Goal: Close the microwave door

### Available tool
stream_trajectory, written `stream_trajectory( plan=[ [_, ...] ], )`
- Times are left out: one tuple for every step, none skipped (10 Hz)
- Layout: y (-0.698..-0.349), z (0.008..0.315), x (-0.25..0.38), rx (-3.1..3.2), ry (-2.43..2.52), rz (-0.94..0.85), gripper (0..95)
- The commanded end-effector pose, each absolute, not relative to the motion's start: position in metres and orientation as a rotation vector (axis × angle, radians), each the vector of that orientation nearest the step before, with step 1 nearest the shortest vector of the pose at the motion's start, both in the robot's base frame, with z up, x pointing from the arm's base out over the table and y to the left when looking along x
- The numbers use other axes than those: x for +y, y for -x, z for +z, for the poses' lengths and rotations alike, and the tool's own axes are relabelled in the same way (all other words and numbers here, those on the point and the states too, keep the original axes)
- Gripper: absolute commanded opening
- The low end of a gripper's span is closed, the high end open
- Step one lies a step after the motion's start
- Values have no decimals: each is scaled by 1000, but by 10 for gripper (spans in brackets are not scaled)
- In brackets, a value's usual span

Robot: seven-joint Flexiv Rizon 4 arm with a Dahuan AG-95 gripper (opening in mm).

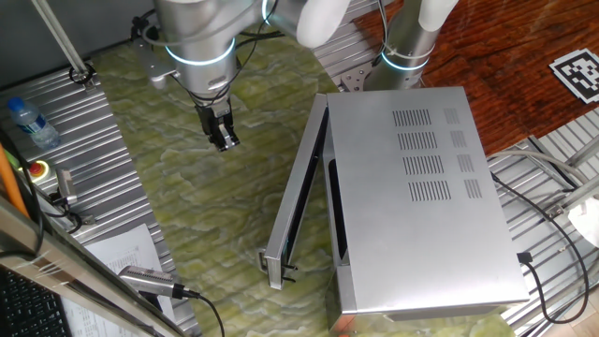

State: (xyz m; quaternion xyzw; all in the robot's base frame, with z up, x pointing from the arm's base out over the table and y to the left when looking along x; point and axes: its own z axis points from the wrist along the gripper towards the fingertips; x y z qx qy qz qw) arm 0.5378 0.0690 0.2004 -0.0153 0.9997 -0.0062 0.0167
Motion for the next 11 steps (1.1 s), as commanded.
stream_trajectory(
  plan=[
    [-539, 200, 69, 3114, 94, -18, 0],
    [-539, 200, 69, 3122, 107, -22, 0],
    [-538, 201, 69, 3121, 116, -24, 0],
    [-538, 201, 69, 3120, 122, -24, 0],
    [-538, 201, 70, 3119, 123, -24, 0],
    [-537, 201, 70, 3120, 110, -32, 0],
    [-537, 202, 71, 3131, 109, -35, 0],
    [-536, 202, 71, 3143, 125, -34, 0],
    [-536, 202, 71, 3139, 153, -34, 0],
    [-536, 202, 71, 3133, 180, -35, 0],
    [-536, 202, 71, 3128, 195, -34, 0]
  ],
)
